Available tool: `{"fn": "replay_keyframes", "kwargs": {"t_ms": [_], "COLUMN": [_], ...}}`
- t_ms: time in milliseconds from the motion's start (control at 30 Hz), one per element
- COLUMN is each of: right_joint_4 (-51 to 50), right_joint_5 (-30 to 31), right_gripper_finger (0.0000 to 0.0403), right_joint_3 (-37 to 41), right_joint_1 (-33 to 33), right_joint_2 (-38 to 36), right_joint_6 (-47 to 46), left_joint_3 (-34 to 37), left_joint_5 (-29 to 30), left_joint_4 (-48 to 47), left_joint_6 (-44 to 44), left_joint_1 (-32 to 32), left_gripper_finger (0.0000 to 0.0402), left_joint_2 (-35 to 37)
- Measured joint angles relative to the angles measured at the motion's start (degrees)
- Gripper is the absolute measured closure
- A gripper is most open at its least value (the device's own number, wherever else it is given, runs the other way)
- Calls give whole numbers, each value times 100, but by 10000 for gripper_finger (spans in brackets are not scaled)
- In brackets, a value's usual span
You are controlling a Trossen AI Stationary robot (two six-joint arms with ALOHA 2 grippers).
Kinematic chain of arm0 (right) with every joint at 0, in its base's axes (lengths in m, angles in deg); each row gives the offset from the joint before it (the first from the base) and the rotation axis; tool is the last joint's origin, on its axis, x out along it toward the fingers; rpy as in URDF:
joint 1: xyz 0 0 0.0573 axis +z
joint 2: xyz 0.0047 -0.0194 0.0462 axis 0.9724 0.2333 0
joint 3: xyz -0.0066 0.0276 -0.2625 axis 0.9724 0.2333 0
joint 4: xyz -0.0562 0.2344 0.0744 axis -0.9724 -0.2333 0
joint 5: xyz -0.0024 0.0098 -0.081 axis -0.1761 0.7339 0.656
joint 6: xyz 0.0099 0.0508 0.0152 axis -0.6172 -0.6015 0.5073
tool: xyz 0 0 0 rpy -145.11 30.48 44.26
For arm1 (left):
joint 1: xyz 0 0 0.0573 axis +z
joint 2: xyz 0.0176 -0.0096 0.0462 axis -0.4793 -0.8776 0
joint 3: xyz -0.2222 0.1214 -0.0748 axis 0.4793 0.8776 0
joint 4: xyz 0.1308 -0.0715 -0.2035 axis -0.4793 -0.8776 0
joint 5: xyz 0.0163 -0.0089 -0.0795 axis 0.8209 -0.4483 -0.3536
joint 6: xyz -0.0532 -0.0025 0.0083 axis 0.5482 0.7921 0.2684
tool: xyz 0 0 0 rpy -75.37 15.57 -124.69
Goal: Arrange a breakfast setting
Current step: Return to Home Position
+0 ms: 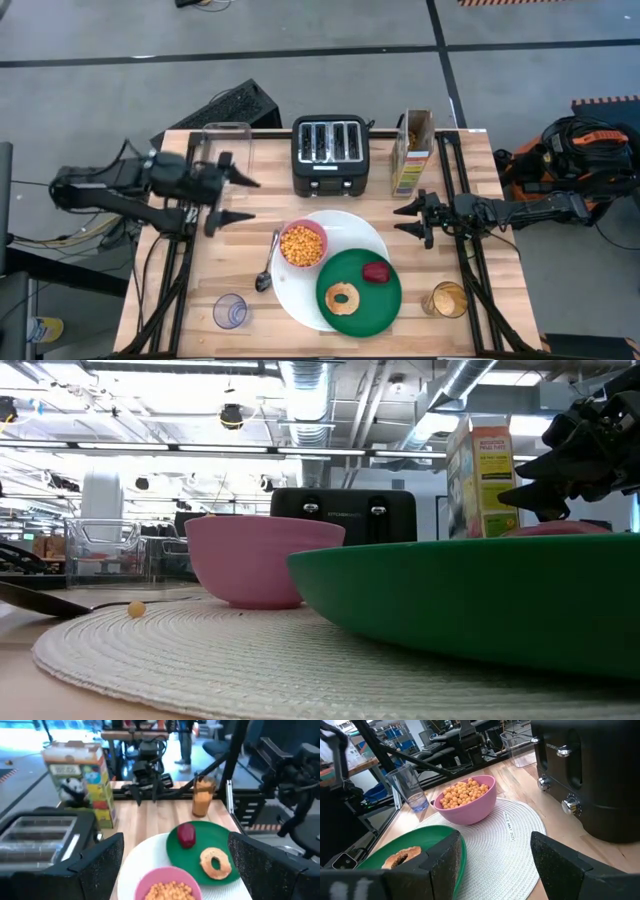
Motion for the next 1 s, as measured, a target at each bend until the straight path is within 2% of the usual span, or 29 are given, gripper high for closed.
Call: {"fn": "replay_keyframes", "kwargs": {"t_ms": [167, 300, 367, 467, 567, 667, 800, 1000], "right_joint_4": [1, -1, -2, 0, -1, -2, 0, 0], "right_joint_5": [1, 0, 1, 1, -1, 1, 1, 1], "right_gripper_finger": [143, 143, 143, 143, 143, 143, 143, 143], "right_joint_3": [1, 0, 1, 1, 1, 1, 0, 1], "right_joint_1": [2, 2, 0, 2, 2, 0, 1, 0], "right_joint_2": [2, 0, 2, 2, 2, 2, 2, 0], "right_joint_6": [0, 0, 0, 0, 0, 0, 0, 0], "left_joint_3": [2154, 3814, 4488, 5205, 5593, 5764, 5975, 6168], "left_joint_5": [269, 14, -86, -56, -35, -33, -13, 356], "left_joint_4": [1195, 2827, 3528, 4004, 4010, 4029, 3953, 3951], "left_joint_6": [695, 650, 452, 478, 749, 660, 420, 717], "left_joint_1": [-230, -376, -425, -466, -472, -472, -472, -472], "left_gripper_finger": [58, 58, 58, 58, 58, 58, 58, 58], "left_joint_2": [1520, 2574, 2998, 3520, 3865, 4048, 4109, 4100]}}
